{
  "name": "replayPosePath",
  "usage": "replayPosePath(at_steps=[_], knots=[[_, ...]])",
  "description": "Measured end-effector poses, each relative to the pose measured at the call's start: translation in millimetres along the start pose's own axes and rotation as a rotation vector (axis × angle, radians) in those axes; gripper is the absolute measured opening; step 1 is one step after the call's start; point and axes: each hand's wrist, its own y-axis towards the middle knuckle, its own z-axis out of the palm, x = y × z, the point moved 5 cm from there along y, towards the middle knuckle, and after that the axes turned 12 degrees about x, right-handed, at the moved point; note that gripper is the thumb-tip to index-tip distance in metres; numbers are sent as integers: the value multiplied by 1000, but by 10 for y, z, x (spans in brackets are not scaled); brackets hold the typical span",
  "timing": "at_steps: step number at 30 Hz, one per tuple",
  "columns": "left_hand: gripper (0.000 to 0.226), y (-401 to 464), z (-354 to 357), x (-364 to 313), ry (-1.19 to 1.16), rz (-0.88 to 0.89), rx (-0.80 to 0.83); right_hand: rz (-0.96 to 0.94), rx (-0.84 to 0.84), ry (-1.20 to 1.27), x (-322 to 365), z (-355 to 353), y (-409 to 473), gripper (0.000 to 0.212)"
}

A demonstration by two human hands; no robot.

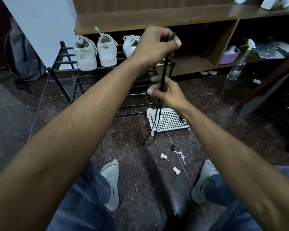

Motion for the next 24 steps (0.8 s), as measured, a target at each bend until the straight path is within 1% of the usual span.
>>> replayPosePath(at_steps=[2, 4, 7, 9, 10, 11, 14, 16, 17, 18, 19, 20, 22, 24], knots=[[9, 3, -103, -16, -45, 0, -58, 70, 27, 13, -177, 87, -8, 14], [9, 2, -258, 52, -109, -19, -148, 156, 81, 24, -382, 171, -74, 6], [13, -53, -535, 299, -238, -78, -340, 312, 112, -15, -756, 190, -248, 12], [14, -153, -689, 628, -348, -192, -481, 397, 89, -25, -1010, 106, -368, 17], [15, -228, -741, 830, -410, -260, -550, 429, 70, -22, -1108, 46, -425, 14], [15, -313, -776, 1047, -470, -328, -616, 450, 46, -5, -1182, -14, -472, 11], [18, -653, -765, 1652, -600, -513, -806, 462, -41, 85, -1252, -189, -562, 25], [20, -915, -652, 2055, -677, -648, -899, 443, -88, 127, -1237, -285, -577, 23], [20, -1052, -573, 2248, -711, -722, -916, 426, -110, 162, -1231, -326, -569, 21], [16, -1172, -482, 2415, -733, -797, -899, 412, -126, 208, -1210, -359, -568, 19], [8, -1284, -380, 2581, -754, -869, -859, 390, -142, 271, -1195, -384, -553, 19], [11, -1384, -270, 2737, -778, -939, -823, 364, -160, 340, -1178, -412, -536, 20], [32, -1574, -65, 2927, -798, -1062, -780, 287, -181, 477, -1121, -457, -472, 22], [37, -1720, 129, 3031, -804, -1145, -712, 204, -161, 581, -1045, -481, -391, 18]])
